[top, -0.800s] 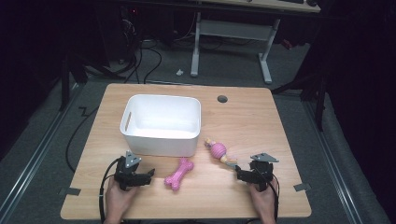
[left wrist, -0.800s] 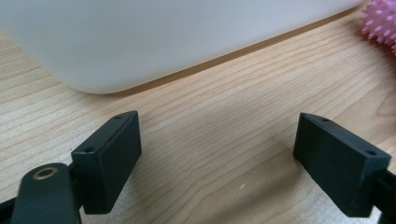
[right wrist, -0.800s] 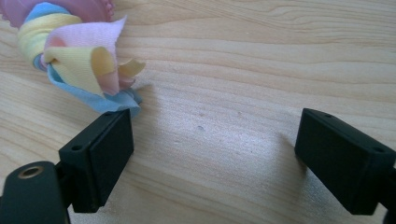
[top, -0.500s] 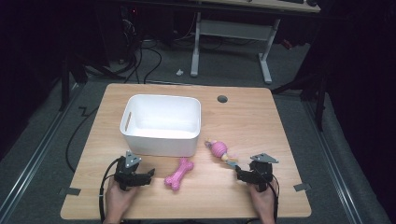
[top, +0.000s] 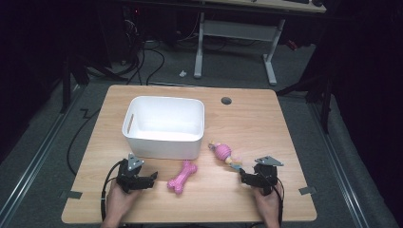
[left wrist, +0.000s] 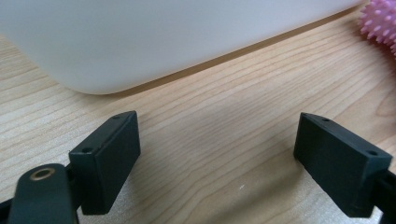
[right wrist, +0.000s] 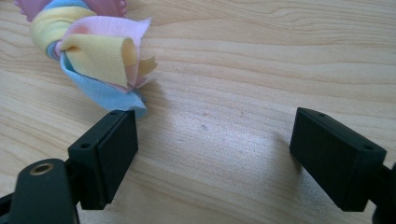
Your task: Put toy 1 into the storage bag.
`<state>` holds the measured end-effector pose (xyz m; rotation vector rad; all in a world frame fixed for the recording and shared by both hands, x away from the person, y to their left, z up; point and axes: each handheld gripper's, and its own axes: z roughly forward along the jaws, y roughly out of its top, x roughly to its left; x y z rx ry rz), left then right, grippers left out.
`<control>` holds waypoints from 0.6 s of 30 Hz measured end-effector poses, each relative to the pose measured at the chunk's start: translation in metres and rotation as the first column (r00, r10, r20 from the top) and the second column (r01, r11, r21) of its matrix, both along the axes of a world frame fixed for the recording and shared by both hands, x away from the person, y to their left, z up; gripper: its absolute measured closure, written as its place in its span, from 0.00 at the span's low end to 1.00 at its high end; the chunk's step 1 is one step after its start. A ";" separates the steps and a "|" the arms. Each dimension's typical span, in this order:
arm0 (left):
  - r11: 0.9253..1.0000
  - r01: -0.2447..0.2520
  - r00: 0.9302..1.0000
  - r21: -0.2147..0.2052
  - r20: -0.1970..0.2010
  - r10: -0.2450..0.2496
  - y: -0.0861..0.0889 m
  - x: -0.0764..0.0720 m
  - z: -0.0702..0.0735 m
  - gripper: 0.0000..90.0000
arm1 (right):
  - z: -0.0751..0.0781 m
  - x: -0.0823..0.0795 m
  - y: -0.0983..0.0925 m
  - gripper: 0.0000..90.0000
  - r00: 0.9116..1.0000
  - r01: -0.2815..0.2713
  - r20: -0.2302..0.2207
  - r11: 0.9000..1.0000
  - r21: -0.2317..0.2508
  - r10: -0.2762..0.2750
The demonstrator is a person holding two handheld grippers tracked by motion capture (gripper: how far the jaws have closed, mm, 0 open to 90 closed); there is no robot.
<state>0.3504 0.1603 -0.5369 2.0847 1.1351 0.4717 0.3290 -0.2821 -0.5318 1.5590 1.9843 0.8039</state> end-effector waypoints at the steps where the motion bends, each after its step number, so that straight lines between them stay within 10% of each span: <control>1: 1.000 0.000 1.000 -0.001 0.000 0.000 0.000 0.000 0.000 0.16 | 0.000 0.000 0.000 0.17 1.000 0.000 0.000 1.000 0.000 0.000; 18: 1.000 0.002 1.000 -0.030 -0.006 -0.003 0.001 -0.004 0.001 0.19 | 0.000 0.000 0.000 0.17 1.000 -0.002 0.001 1.000 0.000 0.002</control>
